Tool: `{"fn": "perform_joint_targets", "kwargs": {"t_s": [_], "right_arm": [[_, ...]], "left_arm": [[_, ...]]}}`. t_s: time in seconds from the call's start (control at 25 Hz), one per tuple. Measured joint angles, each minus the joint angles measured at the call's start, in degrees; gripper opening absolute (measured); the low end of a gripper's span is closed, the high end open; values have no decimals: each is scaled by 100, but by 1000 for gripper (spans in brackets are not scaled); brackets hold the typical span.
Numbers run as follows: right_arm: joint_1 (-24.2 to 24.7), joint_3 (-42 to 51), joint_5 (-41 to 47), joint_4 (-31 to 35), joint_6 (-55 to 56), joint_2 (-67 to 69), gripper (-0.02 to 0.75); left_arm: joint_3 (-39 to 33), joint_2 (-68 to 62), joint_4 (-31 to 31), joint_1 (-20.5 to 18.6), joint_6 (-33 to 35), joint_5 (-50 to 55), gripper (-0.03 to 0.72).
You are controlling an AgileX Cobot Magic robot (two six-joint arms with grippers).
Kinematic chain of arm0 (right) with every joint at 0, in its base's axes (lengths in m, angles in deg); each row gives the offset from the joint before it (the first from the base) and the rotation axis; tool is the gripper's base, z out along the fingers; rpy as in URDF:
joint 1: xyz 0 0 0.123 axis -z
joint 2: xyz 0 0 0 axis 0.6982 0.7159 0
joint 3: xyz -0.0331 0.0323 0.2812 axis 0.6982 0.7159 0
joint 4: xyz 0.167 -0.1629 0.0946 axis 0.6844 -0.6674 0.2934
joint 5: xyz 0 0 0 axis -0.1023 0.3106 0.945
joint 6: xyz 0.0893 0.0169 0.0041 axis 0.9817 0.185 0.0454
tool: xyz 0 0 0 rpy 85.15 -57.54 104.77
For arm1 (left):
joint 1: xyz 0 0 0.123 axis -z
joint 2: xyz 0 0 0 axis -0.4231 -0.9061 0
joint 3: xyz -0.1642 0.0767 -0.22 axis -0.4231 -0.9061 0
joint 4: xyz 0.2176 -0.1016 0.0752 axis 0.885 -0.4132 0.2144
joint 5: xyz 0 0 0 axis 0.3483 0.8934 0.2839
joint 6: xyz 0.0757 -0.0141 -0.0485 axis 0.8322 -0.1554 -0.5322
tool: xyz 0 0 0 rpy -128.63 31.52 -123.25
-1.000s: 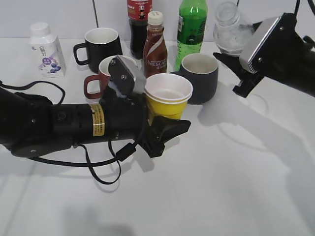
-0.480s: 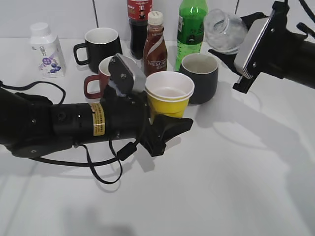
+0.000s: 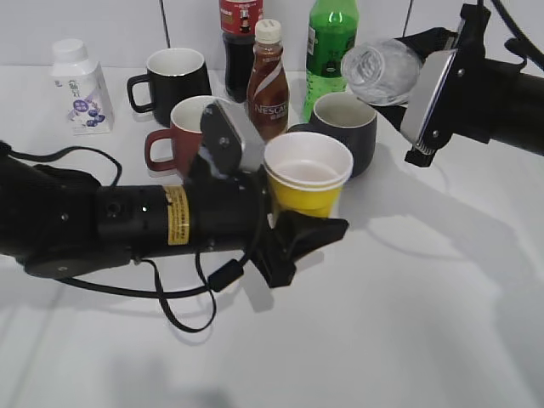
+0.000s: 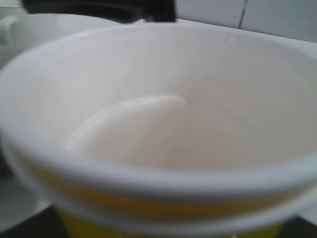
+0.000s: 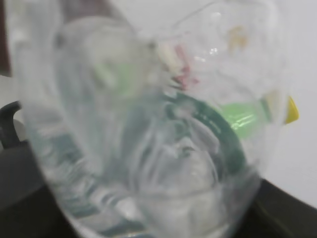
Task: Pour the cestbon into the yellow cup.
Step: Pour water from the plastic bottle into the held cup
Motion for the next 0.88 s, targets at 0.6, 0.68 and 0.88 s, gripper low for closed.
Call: {"fn": "perform_joint_targets", "kwargs": {"t_s": [0.6,0.68,0.88], "right_arm": [[0,0,0,-241,-691,0,449],[0,0,0,-254,-813,0,449],[0,0,0,-275,-1111,0,449]], "left_arm": [[0,0,-10,115,0,19,436],[0,0,-11,116,0,19,436],[0,0,-7,116,0,19,436]]}}
